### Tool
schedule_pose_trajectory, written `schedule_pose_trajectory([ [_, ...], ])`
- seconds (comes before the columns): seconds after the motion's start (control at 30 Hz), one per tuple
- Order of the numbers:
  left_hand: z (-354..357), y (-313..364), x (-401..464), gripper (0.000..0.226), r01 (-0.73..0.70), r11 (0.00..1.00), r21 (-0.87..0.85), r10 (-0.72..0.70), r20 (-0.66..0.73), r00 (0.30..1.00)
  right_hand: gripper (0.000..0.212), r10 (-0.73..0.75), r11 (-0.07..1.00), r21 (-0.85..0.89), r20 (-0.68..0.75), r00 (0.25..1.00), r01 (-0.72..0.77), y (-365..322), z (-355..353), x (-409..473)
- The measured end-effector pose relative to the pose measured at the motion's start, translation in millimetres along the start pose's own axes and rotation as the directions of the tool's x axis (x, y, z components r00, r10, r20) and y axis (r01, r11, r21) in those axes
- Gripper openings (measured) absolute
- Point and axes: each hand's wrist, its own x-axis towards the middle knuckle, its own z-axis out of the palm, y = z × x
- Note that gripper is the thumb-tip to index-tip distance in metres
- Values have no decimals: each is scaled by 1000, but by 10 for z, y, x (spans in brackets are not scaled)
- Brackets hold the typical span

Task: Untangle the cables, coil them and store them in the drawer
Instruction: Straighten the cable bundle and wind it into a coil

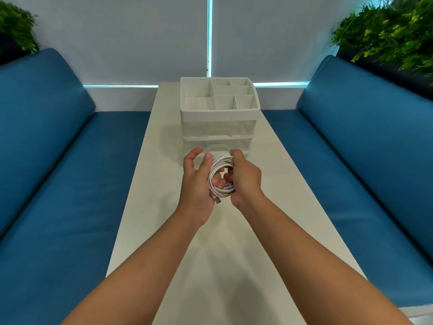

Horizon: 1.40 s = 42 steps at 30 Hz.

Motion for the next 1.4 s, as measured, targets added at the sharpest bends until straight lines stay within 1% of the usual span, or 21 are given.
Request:
schedule_pose_trajectory([
  [0.1, -15, 20, 9, 18, -2, 1000, 7, 2, 4, 1000, 31, -26, 999, -22, -10, 1000, 26, -36, 8, 8],
  [0.13, -29, 27, 13, 16, -4, 999, 45, 3, 12, 1000, 32, -45, 998, -43, -17, 999, 44, -49, 7, 21],
  [0.2, -65, 27, 29, 23, -18, 983, 181, 11, 40, 999, 34, -100, 988, -121, -30, 994, 96, -66, 9, 55],
  [0.27, -83, 32, 25, 36, -58, 942, 330, 34, 78, 996, 37, -166, 968, -195, -34, 985, 157, -65, -6, 83],
  [0.37, -87, 44, 23, 40, -122, 865, 487, 53, 153, 987, 47, -229, 948, -234, -37, 973, 214, -74, -42, 97],
  [0.43, -103, 33, 43, 39, -166, 792, 588, 68, 186, 980, 52, -196, 949, -254, -6, 981, 188, -106, -59, 89],
  [0.47, -114, 27, 60, 38, -184, 774, 606, 83, 191, 978, 56, -152, 951, -269, 20, 988, 151, -122, -62, 94],
  [0.53, -132, 24, 97, 33, -198, 780, 593, 111, 181, 977, 66, -50, 952, -298, 80, 996, 72, -150, -61, 107],
  [0.6, -144, 43, 121, 29, -203, 797, 568, 131, 166, 977, 66, -44, 938, -333, 155, 987, 94, -152, -57, 110],
  [0.67, -168, 61, 155, 26, -223, 796, 563, 161, 159, 974, 56, -134, 882, -408, 259, 957, 234, -108, -86, 116],
  [0.73, -198, 83, 182, 25, -256, 779, 573, 192, 172, 966, 39, -215, 818, -441, 360, 908, 369, -54, -141, 115],
  [0.77, -215, 95, 191, 26, -265, 768, 582, 200, 176, 964, 31, -225, 808, -437, 392, 892, 396, -29, -168, 125],
  [0.83, -253, 107, 201, 30, -255, 765, 592, 187, 174, 967, 24, -186, 836, -406, 425, 886, 370, -9, -205, 137],
  [0.93, -301, 80, 199, 33, -232, 777, 585, 138, 200, 970, 19, -64, 941, -280, 407, 911, 191, -18, -216, 138],
  [1.0, -303, 51, 198, 33, -227, 783, 579, 122, 216, 969, 21, -51, 976, -176, 375, 925, 125, -9, -189, 135],
  [1.07, -273, 32, 199, 31, -226, 793, 566, 133, 201, 970, 21, -99, 976, -152, 318, 943, 154, -8, -156, 140],
  [1.13, -233, 16, 206, 28, -224, 806, 548, 170, 148, 974, 19, -129, 974, -142, 285, 950, 175, -25, -119, 124],
  [1.2, -204, -16, 215, 26, -233, 802, 549, 224, 85, 971, 17, -140, 977, -118, 284, 949, 180, -34, -92, 98],
  [1.27, -179, -76, 211, 26, -255, 802, 540, 268, 55, 962, 20, -154, 981, -67, 297, 942, 181, -23, -70, 72],
  [1.33, -145, -119, 194, 27, -262, 813, 521, 293, 23, 956, 23, -164, 984, -14, 306, 938, 177, 10, -48, 60],
  [1.4, -115, -136, 181, 26, -254, 834, 489, 293, -3, 956, 24, -171, 984, -4, 292, 941, 180, 37, -35, 48],
])
